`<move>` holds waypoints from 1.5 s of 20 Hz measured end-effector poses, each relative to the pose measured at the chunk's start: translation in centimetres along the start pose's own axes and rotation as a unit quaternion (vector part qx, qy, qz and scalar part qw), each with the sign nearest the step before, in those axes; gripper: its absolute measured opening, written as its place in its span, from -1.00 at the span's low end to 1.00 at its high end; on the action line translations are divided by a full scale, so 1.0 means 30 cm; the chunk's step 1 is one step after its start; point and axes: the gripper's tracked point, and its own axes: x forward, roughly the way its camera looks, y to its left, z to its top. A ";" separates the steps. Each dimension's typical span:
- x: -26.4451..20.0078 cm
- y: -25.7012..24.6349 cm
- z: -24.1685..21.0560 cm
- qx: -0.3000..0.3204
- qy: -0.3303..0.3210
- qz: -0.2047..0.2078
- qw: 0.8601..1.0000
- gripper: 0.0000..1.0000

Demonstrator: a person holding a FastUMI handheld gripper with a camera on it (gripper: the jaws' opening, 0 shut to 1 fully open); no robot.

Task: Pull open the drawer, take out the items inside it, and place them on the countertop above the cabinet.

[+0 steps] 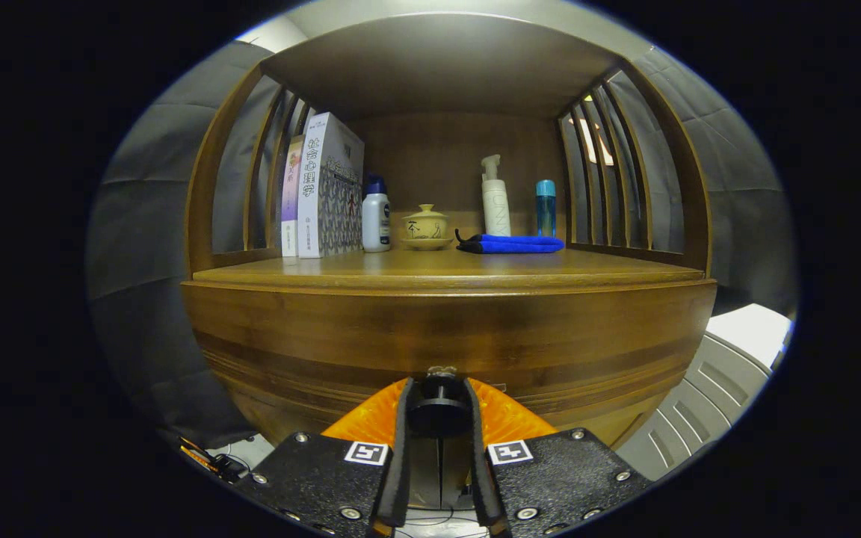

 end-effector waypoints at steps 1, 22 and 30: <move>-0.015 0.000 -0.001 -0.001 0.000 0.000 1.000 -0.31; -0.447 0.044 -0.103 -0.026 0.012 0.028 0.999 -0.31; -0.542 0.066 -0.140 -0.024 0.030 0.053 0.998 -0.31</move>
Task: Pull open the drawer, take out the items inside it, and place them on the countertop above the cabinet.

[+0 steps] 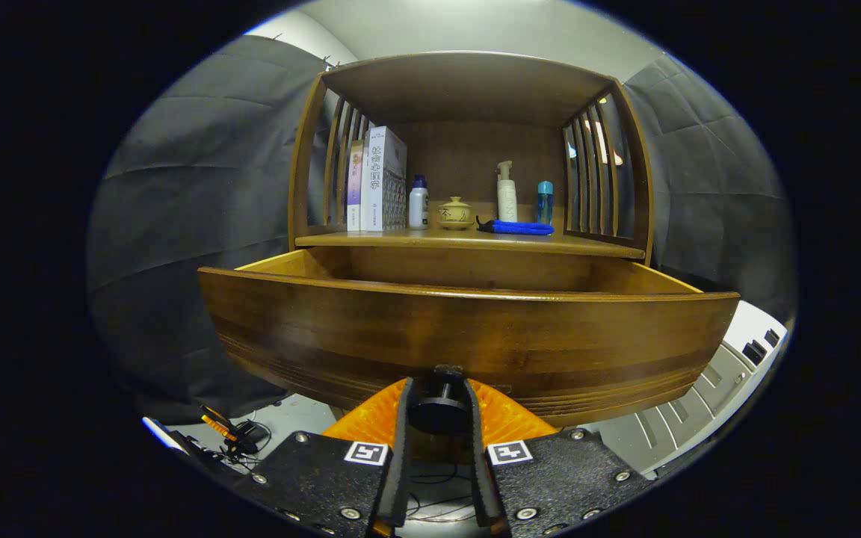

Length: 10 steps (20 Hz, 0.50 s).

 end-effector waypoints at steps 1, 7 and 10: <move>-0.011 0.002 -0.004 -0.003 -0.001 0.003 1.000 -0.31; -0.015 0.030 -0.015 -0.027 -0.002 0.034 0.999 -0.06; -0.047 0.041 0.029 -0.040 -0.022 0.060 0.997 0.34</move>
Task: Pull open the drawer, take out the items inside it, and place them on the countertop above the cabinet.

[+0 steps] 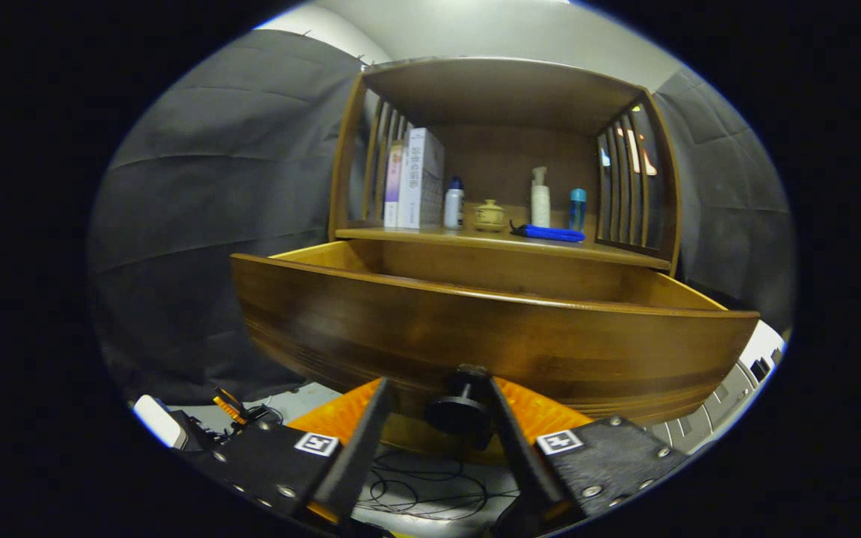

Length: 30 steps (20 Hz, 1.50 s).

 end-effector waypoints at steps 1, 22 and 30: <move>-0.009 -0.011 0.035 -0.003 -0.014 0.001 1.000 0.48; 0.236 -0.302 0.218 0.084 0.141 0.002 0.986 0.91; 0.293 -0.325 0.106 0.092 0.248 0.005 0.964 0.88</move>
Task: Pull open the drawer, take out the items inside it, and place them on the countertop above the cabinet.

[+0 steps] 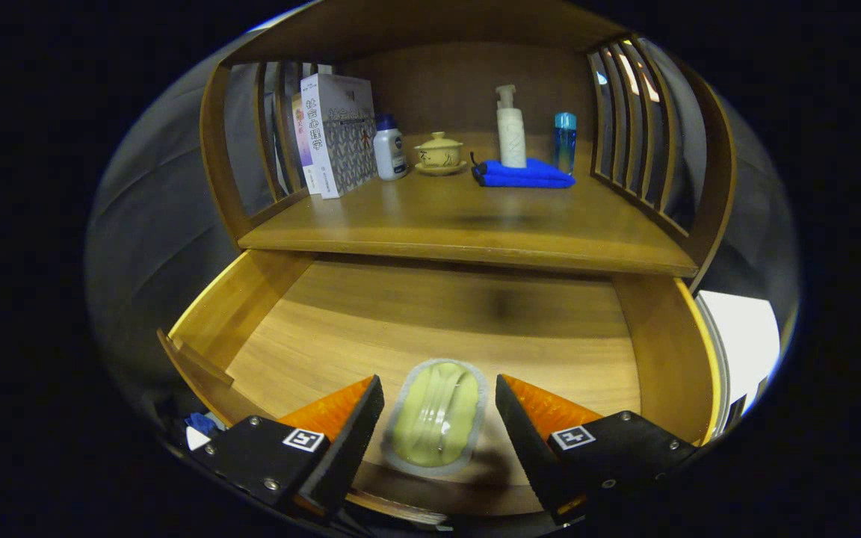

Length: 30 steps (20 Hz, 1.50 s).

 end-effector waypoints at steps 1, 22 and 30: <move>0.004 -0.002 -0.002 0.004 0.010 0.003 1.000 0.87; -0.121 0.054 0.146 -0.015 -0.054 0.048 0.997 -0.58; -0.178 0.049 0.390 0.027 -0.130 0.051 0.990 -0.59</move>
